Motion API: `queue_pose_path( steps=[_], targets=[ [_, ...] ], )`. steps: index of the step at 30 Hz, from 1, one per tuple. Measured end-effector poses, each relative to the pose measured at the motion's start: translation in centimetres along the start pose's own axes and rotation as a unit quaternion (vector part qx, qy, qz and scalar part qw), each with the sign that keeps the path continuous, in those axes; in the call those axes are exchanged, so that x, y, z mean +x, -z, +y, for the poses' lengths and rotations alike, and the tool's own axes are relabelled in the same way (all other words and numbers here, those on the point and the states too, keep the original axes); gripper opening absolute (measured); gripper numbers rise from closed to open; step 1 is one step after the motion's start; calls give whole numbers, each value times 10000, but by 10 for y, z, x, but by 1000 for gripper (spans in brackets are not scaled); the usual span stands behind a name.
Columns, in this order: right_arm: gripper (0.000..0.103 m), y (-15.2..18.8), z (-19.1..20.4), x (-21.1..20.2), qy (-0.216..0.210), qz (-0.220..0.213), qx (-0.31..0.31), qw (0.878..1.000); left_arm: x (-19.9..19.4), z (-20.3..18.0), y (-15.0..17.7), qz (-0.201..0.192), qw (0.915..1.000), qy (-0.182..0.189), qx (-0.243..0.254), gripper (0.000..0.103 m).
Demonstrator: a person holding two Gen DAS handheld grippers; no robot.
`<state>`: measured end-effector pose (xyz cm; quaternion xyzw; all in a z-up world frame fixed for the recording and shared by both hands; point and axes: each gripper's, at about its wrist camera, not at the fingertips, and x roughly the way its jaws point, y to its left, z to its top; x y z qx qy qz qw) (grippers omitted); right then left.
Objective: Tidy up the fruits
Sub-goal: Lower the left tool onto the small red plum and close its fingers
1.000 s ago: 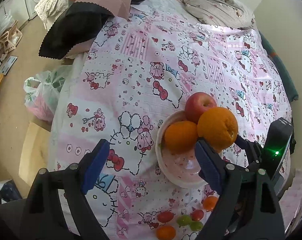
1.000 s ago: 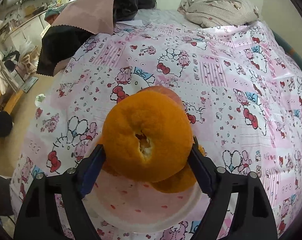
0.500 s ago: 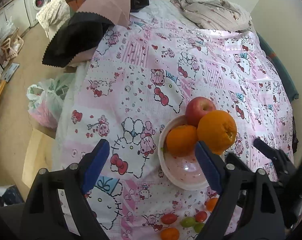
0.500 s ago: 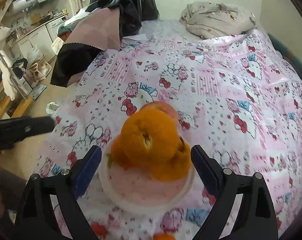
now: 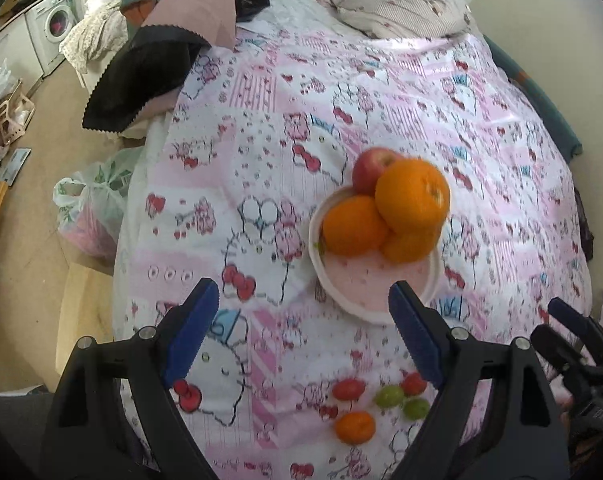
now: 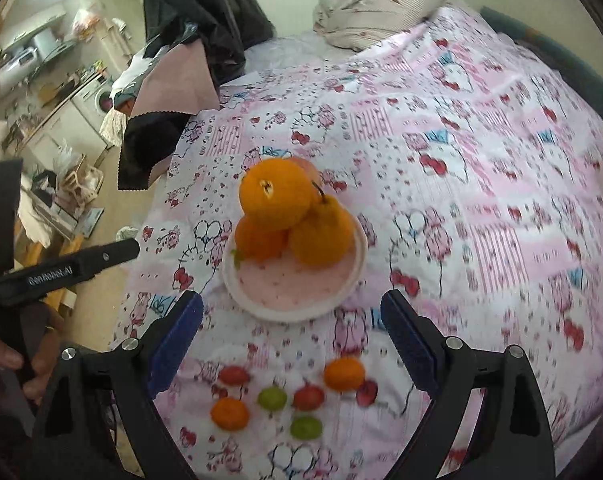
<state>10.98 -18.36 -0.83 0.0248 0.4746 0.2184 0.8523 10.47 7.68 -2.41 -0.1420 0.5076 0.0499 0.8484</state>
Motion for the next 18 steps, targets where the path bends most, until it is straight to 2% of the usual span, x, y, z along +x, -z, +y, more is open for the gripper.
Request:
queue_pose_path(
  steps=[4, 12, 18],
  targets=[
    [93, 18, -12, -1, 15, 97, 238, 9997, 2, -8, 18, 156, 9997, 36, 168, 85],
    [93, 40, -47, 6, -113, 172, 1151, 9931, 18, -27, 48, 469, 9977, 3, 486, 85],
    [93, 46, -58, 10, -116, 281, 1329, 9907, 29, -35, 56, 569, 9965, 35, 606, 85]
  ],
)
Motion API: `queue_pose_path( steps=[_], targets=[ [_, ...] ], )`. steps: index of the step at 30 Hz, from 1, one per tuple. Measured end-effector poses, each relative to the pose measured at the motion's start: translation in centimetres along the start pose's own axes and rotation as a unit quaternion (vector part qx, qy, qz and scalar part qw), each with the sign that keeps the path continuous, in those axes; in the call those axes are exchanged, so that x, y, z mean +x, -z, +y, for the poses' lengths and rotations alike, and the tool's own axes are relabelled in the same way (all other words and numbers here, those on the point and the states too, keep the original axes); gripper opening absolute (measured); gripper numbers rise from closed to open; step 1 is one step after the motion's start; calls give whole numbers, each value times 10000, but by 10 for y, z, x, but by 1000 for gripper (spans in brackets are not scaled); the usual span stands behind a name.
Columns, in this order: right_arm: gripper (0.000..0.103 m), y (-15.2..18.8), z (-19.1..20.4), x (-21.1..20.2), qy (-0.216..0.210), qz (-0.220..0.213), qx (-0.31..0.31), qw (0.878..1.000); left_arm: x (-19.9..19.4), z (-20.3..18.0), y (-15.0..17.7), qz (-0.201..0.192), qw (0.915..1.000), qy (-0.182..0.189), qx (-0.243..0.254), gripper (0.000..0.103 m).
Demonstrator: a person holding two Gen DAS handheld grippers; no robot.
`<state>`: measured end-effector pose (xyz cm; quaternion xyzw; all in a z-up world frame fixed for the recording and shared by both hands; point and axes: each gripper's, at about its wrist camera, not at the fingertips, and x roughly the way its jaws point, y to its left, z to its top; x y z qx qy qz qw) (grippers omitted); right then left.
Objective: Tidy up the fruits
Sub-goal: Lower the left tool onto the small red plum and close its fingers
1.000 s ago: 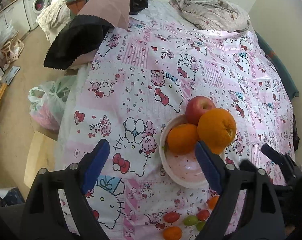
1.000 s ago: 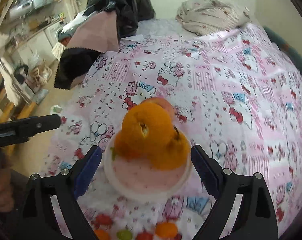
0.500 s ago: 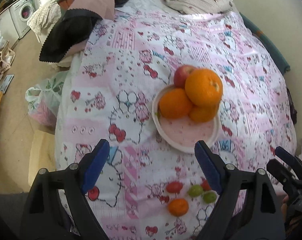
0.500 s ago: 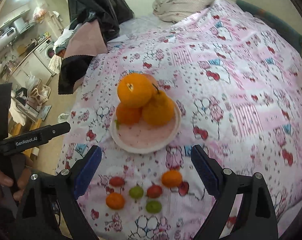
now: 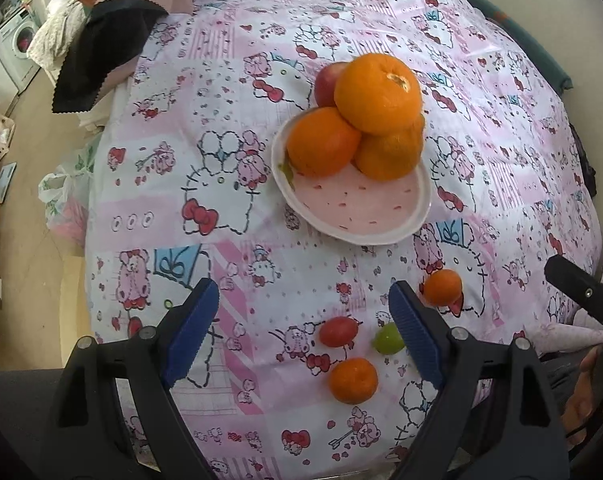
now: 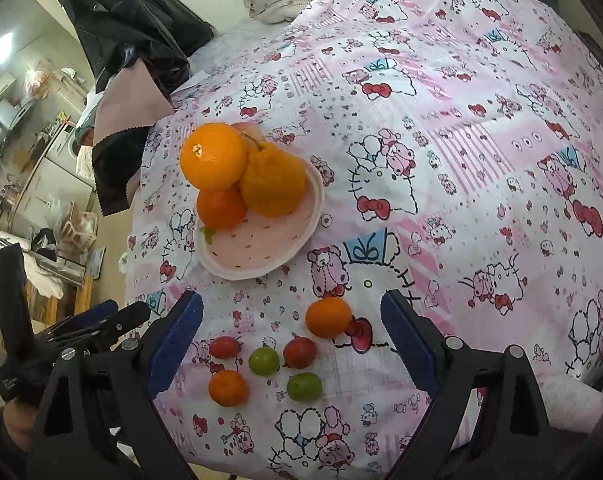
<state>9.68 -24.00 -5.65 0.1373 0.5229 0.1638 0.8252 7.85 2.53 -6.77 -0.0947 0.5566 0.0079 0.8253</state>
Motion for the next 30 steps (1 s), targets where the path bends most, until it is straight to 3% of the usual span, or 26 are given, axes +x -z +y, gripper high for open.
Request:
queue_pose_path(
  steps=[22, 30],
  targets=[
    [93, -6, -5, 34, 4, 551, 479, 9973, 32, 1, -2, 341, 9989, 89, -297, 84],
    [93, -8, -22, 35, -34, 589, 926, 9940, 52, 10, -2, 736, 9948, 275, -646, 67]
  ],
)
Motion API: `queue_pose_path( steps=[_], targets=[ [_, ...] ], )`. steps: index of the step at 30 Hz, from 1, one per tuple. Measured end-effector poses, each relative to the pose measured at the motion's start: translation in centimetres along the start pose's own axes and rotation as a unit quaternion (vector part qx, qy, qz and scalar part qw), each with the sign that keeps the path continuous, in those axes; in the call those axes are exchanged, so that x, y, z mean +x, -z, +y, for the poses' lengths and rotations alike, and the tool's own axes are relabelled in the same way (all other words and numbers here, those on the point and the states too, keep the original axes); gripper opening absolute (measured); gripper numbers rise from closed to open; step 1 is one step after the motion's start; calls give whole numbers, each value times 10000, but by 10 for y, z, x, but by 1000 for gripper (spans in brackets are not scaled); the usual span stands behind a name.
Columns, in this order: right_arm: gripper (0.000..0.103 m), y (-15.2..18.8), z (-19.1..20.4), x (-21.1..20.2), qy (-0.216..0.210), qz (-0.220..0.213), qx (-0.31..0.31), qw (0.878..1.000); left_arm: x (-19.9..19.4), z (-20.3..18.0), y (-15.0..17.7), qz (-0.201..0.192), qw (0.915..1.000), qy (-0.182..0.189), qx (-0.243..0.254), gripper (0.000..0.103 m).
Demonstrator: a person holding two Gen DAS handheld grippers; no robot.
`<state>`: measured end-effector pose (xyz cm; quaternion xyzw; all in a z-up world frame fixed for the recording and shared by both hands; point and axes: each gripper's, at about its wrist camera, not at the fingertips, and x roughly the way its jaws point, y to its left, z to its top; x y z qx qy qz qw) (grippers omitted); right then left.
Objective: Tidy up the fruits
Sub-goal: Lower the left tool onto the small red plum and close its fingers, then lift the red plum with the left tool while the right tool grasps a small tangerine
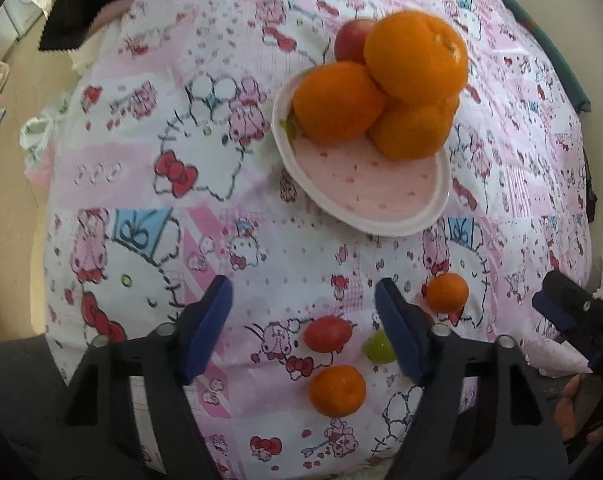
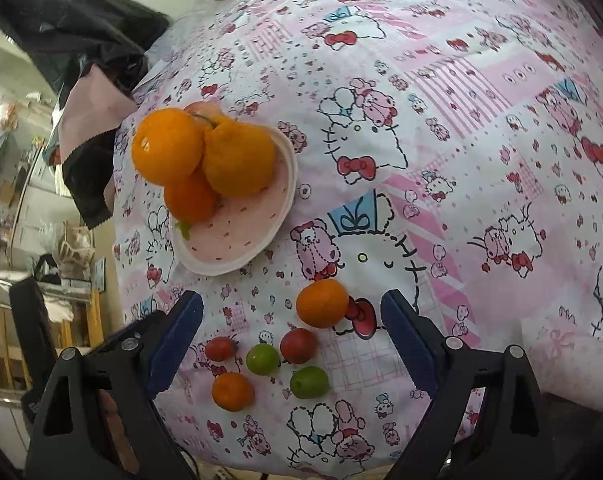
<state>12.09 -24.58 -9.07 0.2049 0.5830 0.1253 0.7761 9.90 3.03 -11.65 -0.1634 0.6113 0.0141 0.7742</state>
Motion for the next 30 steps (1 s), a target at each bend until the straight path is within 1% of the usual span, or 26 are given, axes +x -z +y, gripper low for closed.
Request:
queue_pose_path(
  steps=[3, 5, 6, 8, 11, 13, 14, 15, 16, 19, 22, 24, 25, 26, 27, 28, 30],
  targets=[
    [93, -1, 1, 2, 12, 43, -20, 10000, 16, -7, 7, 358, 9993, 23, 117, 66],
    [93, 0, 1, 4, 34, 67, -63, 10000, 30, -14, 13, 666, 9975, 66, 207, 61],
    [93, 0, 1, 4, 48, 73, -77, 9999, 36, -16, 16, 797, 9965, 75, 239, 60],
    [93, 0, -1, 3, 86, 76, -75, 9999, 47, -17, 21, 985, 9949, 72, 206, 59],
    [93, 0, -6, 4, 106, 85, -12, 9999, 54, -16, 24, 1119, 9936, 74, 152, 58],
    [93, -1, -8, 4, 121, 89, 13, 9999, 57, -16, 24, 1102, 9938, 54, 137, 58],
    [93, -1, -8, 4, 127, 93, 11, 9999, 57, -17, 24, 1077, 9941, 35, 137, 56],
    [93, -1, -8, 4, 136, 93, 4, 9999, 58, -18, 24, 1064, 9942, 11, 146, 51],
    [93, 0, -8, 4, 149, 93, -12, 9998, 59, -19, 24, 1048, 9944, -24, 138, 38],
    [93, 0, -8, 5, 226, 109, -54, 9997, 64, -23, 24, 1083, 9940, -46, 160, 33],
    [93, 0, -11, 8, 267, 149, -31, 9995, 58, -25, 26, 1067, 9940, -28, 234, 32],
    [93, 0, -14, 13, 191, 269, 28, 9995, 54, -29, 25, 1004, 9946, 32, 263, 32],
    [91, 1, -14, 17, 122, 378, 36, 9992, 50, -29, 25, 943, 9952, 68, 255, 32],
    [86, 1, -14, 21, 77, 494, 26, 9987, 45, -28, 24, 886, 9957, 101, 243, 32],
    [74, 2, -13, 30, 87, 691, -13, 9976, 40, -28, 23, 821, 9963, 111, 241, 32],
    [70, 4, -12, 37, 148, 817, -41, 9965, 35, -28, 22, 756, 9968, 126, 243, 32],
    [68, 6, -11, 49, 306, 981, -105, 9947, 28, -30, 20, 639, 9975, 141, 271, 32]
  ],
)
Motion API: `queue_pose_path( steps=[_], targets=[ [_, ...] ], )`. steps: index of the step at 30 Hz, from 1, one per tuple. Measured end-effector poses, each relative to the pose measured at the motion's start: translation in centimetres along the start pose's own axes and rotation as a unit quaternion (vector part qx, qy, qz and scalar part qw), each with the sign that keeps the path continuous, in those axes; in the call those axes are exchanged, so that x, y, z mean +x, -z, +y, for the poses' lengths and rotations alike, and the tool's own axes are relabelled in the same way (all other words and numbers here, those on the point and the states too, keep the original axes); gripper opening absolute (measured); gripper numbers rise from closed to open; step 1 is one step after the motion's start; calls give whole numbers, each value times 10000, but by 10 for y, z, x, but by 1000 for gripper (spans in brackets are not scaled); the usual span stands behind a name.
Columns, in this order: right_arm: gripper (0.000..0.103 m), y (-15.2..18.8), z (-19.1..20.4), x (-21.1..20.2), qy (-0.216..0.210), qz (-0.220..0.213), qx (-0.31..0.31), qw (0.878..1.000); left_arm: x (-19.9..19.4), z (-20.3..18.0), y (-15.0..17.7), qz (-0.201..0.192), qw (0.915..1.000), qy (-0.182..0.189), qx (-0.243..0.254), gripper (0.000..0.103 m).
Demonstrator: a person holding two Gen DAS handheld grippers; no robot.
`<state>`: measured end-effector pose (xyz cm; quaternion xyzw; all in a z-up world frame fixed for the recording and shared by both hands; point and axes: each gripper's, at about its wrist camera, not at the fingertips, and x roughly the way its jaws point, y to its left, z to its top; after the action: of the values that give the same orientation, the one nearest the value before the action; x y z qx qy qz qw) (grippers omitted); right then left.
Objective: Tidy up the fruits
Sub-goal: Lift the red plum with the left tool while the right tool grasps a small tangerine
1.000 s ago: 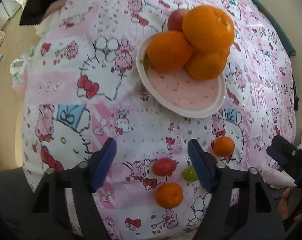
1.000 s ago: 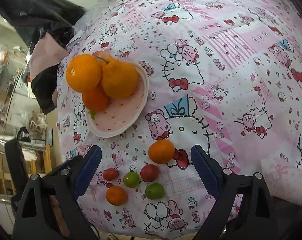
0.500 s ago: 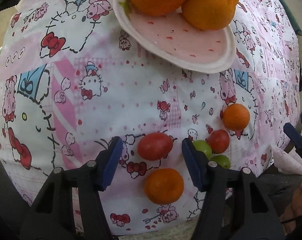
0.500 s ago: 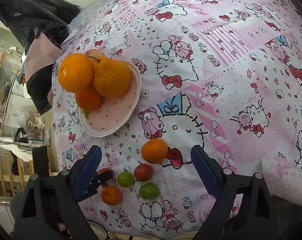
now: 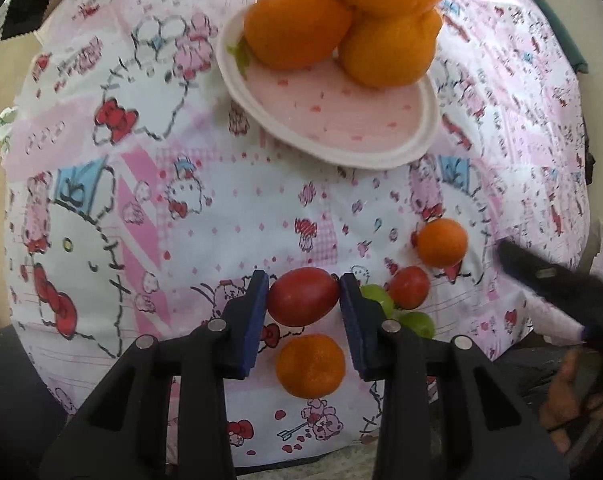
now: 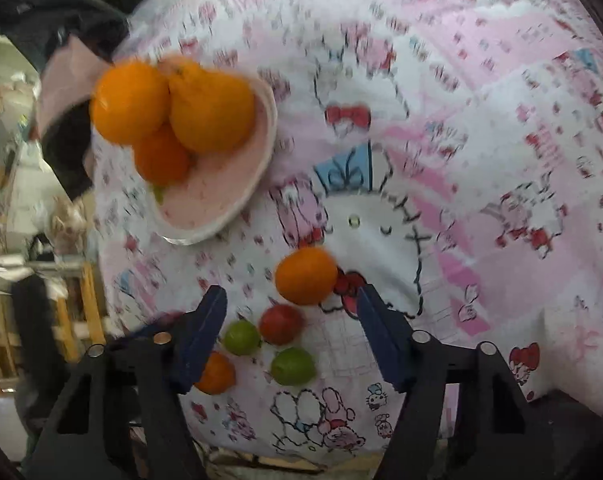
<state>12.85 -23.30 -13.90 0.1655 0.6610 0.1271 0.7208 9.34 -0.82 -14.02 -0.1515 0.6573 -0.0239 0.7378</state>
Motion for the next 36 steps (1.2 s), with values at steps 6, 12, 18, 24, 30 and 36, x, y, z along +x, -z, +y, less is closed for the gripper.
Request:
queue_pose_path(
  steps=[6, 12, 18, 24, 30, 36],
  targets=[
    [67, -3, 14, 26, 572, 87, -369, 9976, -13, 3, -4, -188, 9998, 4, 111, 32],
    [59, -4, 21, 48, 967, 206, -654, 9930, -15, 0, -6, -313, 9994, -54, 162, 32],
    [45, -2, 31, 43, 814, 50, -918, 9924, -19, 2, -7, -430, 9988, -113, 210, 32],
    [45, -1, 28, 22, 632, -232, -962, 9931, -26, 9, -7, -706, 9972, -190, 133, 32],
    [45, 10, 31, -15, 209, -764, -876, 9930, -40, 19, -4, -1019, 9942, -328, 59, 32],
    [45, 15, 47, -44, -198, -1246, -1067, 9862, -62, 22, 1, -1411, 9892, -379, 120, 32]
  ],
)
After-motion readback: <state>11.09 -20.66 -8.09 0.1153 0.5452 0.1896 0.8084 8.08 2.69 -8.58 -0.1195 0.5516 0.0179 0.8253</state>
